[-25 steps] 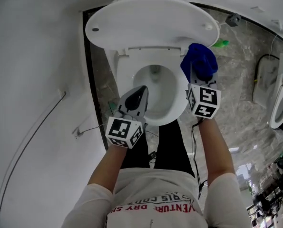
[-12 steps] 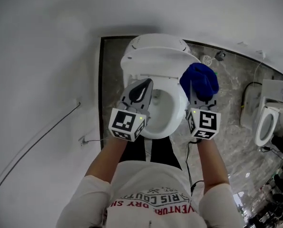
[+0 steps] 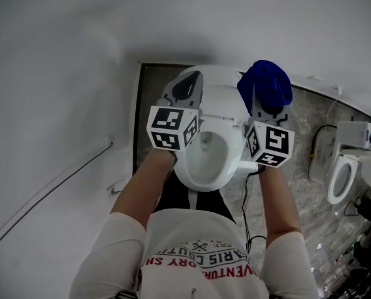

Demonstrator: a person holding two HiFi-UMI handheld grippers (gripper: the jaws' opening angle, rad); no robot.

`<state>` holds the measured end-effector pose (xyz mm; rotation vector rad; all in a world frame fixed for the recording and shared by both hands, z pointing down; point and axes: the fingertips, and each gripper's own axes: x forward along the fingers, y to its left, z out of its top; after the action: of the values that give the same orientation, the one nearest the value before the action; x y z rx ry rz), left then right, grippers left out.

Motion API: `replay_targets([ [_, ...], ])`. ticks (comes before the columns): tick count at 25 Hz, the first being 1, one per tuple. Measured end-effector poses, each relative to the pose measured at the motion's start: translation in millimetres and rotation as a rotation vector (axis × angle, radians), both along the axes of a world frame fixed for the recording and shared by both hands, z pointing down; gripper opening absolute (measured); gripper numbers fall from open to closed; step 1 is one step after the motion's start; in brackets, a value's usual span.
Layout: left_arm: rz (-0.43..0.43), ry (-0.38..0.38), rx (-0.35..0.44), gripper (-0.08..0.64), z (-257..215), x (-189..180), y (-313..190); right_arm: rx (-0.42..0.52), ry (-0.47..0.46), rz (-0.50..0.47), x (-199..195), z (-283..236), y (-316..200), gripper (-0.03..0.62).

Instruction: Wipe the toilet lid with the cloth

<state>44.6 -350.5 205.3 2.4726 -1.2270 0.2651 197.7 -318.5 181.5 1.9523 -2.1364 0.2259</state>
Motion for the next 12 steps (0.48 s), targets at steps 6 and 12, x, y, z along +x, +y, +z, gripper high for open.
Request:
replay_targets([
  [6, -0.006, -0.013, -0.077, 0.006, 20, 8, -32, -0.064, 0.044, 0.023, -5, 29, -30, 0.094],
  [12, 0.059, -0.124, -0.157, 0.006, 58, 25, -23, -0.152, 0.048, 0.017, -4, 59, -33, 0.094],
])
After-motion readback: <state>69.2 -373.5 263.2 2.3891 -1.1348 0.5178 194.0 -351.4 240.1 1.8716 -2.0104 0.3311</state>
